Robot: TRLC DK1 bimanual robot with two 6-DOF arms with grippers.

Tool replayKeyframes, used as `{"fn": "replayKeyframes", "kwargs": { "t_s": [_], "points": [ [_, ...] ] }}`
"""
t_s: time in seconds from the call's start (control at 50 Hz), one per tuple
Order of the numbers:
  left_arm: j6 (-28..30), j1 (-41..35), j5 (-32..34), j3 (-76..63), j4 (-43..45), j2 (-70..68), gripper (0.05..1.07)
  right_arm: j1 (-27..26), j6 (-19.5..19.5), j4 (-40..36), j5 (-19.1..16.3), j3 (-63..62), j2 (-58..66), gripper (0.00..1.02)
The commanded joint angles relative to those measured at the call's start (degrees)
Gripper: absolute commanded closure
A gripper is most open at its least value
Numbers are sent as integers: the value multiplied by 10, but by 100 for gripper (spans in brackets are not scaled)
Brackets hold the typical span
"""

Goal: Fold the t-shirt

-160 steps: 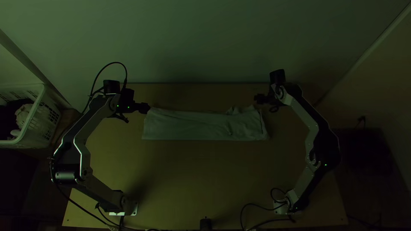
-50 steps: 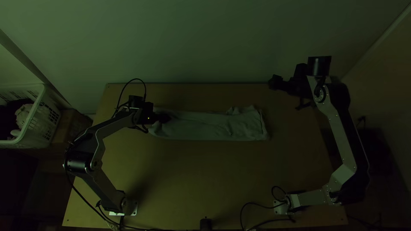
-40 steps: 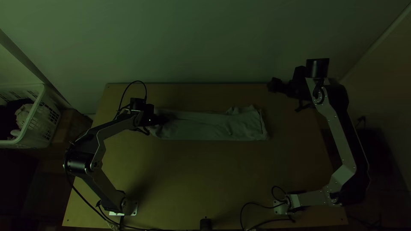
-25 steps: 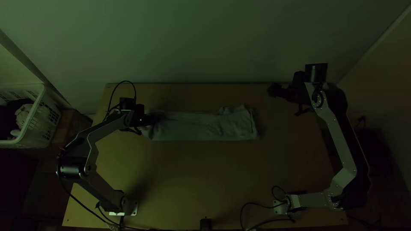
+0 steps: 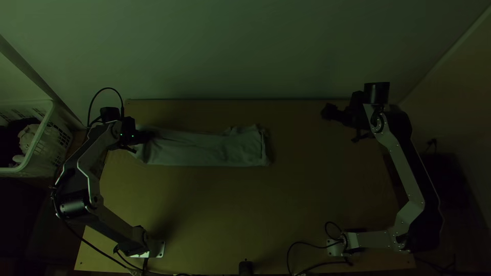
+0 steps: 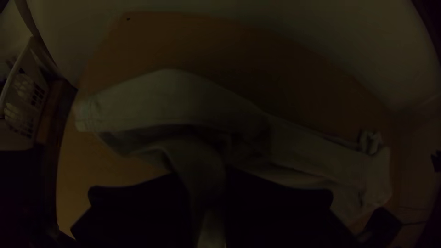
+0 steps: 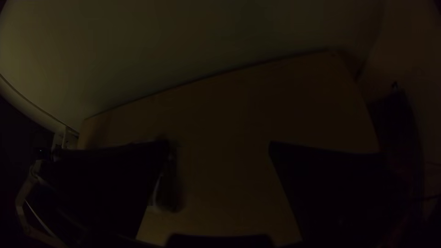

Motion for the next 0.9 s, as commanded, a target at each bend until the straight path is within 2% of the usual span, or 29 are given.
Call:
{"fn": "replayKeyframes", "kwargs": {
  "t_s": [0.0, 0.14, 0.28, 0.54, 0.88],
  "points": [
    [32, 15, -23, 47, -29, -25, 105, -11, 10, 8, -3, -20, -22, 4],
    [45, 14, -44, 87, -74, -39, 105, -16, 10, 9, -3, -31, -30, 4],
    [47, -21, -89, 114, -102, -63, 105, -24, 10, 10, -3, -40, -37, 4],
    [27, -125, -142, 192, -216, -66, 105, -37, 10, 10, -3, -52, -54, 4],
    [-29, -259, -170, 251, -269, -37, 105, -54, 10, 11, -3, -79, -79, 4]
  ]
}}
